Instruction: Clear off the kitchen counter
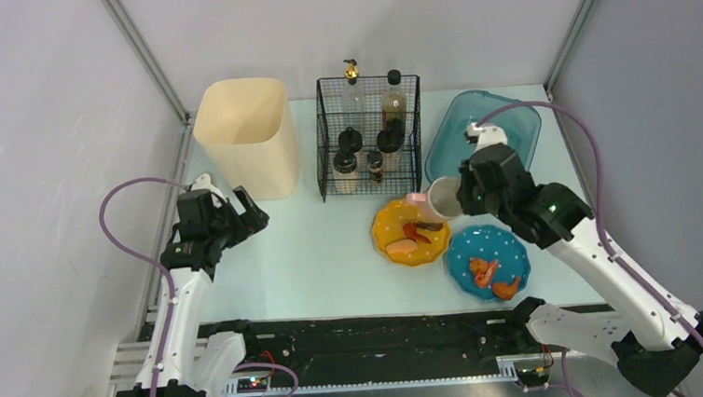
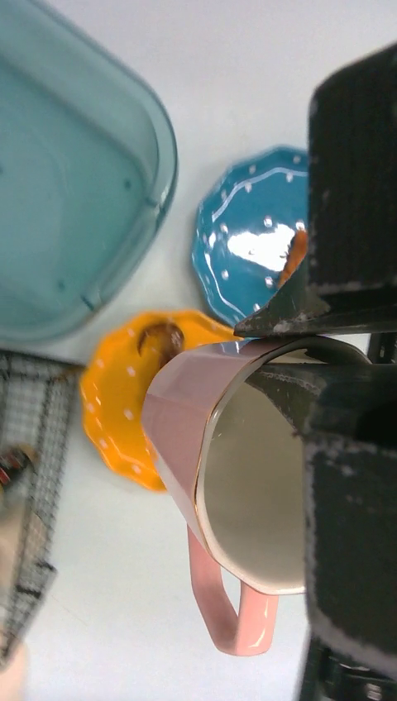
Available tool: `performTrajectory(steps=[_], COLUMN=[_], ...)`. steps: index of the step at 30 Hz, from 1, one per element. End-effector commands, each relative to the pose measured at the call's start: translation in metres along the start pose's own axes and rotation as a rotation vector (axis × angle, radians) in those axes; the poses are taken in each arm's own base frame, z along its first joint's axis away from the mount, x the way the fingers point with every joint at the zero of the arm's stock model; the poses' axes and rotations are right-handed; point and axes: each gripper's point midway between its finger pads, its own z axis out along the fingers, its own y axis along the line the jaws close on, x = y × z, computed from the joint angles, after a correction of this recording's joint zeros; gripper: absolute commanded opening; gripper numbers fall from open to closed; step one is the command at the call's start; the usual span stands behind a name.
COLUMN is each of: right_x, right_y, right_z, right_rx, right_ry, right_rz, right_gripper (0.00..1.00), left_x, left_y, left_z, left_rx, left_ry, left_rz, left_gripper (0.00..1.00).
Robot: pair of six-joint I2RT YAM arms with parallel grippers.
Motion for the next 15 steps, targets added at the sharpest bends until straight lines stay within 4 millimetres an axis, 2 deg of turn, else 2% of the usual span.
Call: performTrajectory(steps=[1, 5, 6, 8, 9, 10, 11, 12, 15], right_x=[-0.065, -0.094, -0.099, -0.106, -0.114, -0.113, -0.119, -0.118, -0.122], right_y=[-0.031, -0.055, -0.068, -0.087, -0.097, -0.102, -0.110, -0.115, -0.133], right_z=[-0.004, 0.021, 0.026, 0.049, 0.051, 0.063, 0.065, 0.074, 0.086], right_rx=[0.090, 0.139, 0.170, 0.228, 0.245, 0.257, 0.267, 0.281, 0.333], right_ry=[-0.204, -0.253, -0.258, -0.235, -0.249, -0.223, -0.230, -0.211, -0.202], right_rz=[0.081, 0.191, 0.215, 0.250, 0.278, 0.289, 0.317, 0.324, 0.330], right_gripper=[0.00, 0.00, 0.00, 0.00, 0.00, 0.00, 0.00, 0.00, 0.00], left_x=[-0.024, -0.022, -0.021, -0.022, -0.022, -0.022, -0.022, -0.022, -0.022], left_y=[-0.011, -0.013, -0.013, -0.014, -0.015, -0.015, -0.015, -0.016, -0.017], left_z=[-0.009, -0.009, -0.009, -0.010, -0.010, -0.011, -0.011, -0.011, -0.012], left_rx=[0.038, 0.048, 0.049, 0.055, 0.059, 0.060, 0.063, 0.067, 0.075], left_ry=[-0.067, -0.056, -0.055, -0.061, -0.061, -0.062, -0.062, -0.061, -0.060], left_rz=[0.018, 0.016, 0.016, 0.017, 0.016, 0.017, 0.016, 0.017, 0.016], left_gripper=[0.98, 0.98, 0.98, 0.98, 0.98, 0.98, 0.98, 0.98, 0.98])
